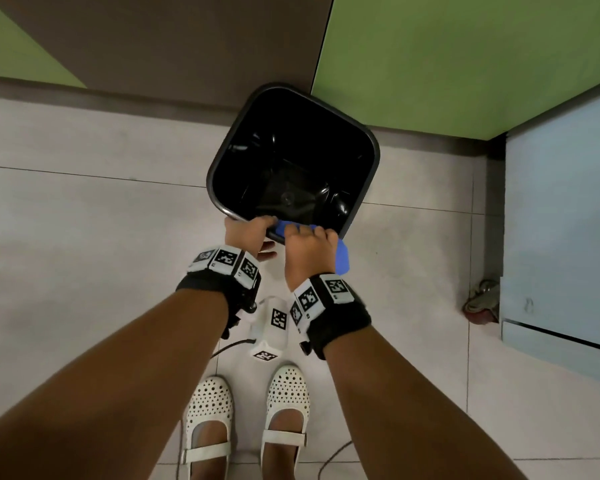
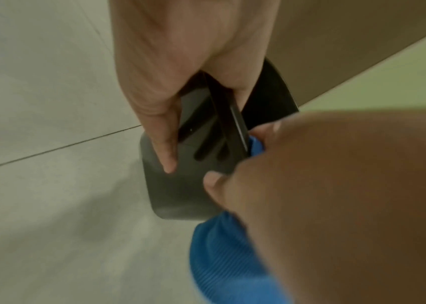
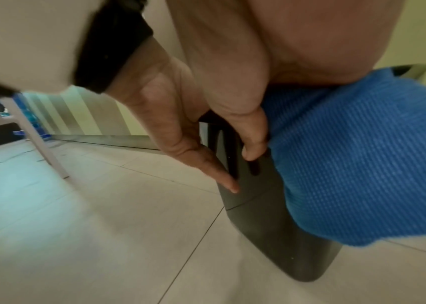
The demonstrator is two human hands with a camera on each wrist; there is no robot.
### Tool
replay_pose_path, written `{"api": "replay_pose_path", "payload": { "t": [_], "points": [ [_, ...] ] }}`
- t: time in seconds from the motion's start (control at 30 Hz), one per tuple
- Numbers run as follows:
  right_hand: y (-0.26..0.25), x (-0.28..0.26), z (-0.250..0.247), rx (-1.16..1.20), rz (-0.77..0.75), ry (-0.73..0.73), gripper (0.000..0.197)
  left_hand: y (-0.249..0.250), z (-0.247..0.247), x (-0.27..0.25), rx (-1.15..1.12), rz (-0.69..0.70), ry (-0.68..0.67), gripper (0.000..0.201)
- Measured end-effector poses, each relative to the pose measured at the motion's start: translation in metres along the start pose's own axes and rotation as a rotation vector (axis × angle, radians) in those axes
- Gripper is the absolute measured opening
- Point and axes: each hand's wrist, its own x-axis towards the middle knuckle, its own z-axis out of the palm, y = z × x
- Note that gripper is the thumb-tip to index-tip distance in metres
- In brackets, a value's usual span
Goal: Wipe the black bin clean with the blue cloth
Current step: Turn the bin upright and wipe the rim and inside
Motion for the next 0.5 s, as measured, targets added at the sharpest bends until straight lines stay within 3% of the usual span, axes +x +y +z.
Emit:
{"api": "replay_pose_path", "payload": {
  "t": [0.1, 0.23, 0.33, 0.43, 0.5],
  "points": [
    [0.005, 0.0, 0.003, 0.017, -0.1, 0.015, 0.046, 0.004, 0.001, 0.0, -0.036, 0.043, 0.0, 0.05],
    [0.025, 0.001, -0.001, -0.059, -0.222, 0.005, 0.049, 0.017, 0.0, -0.009, 0.032, 0.037, 0.003, 0.011],
    [0.052, 0.007, -0.012, -0.24, -0.282, -0.076, 0.047, 0.024, -0.001, -0.012, 0.038, 0.025, -0.013, 0.021],
    [0.062, 0.011, -0.02, -0.322, -0.205, -0.111, 0.044, 0.026, 0.005, -0.009, 0.066, 0.076, -0.021, 0.024],
    [0.05, 0.006, -0.019, -0.281, -0.164, -0.097, 0.04, 0.025, 0.008, -0.001, 0.05, 0.095, 0.052, 0.03]
  ]
}}
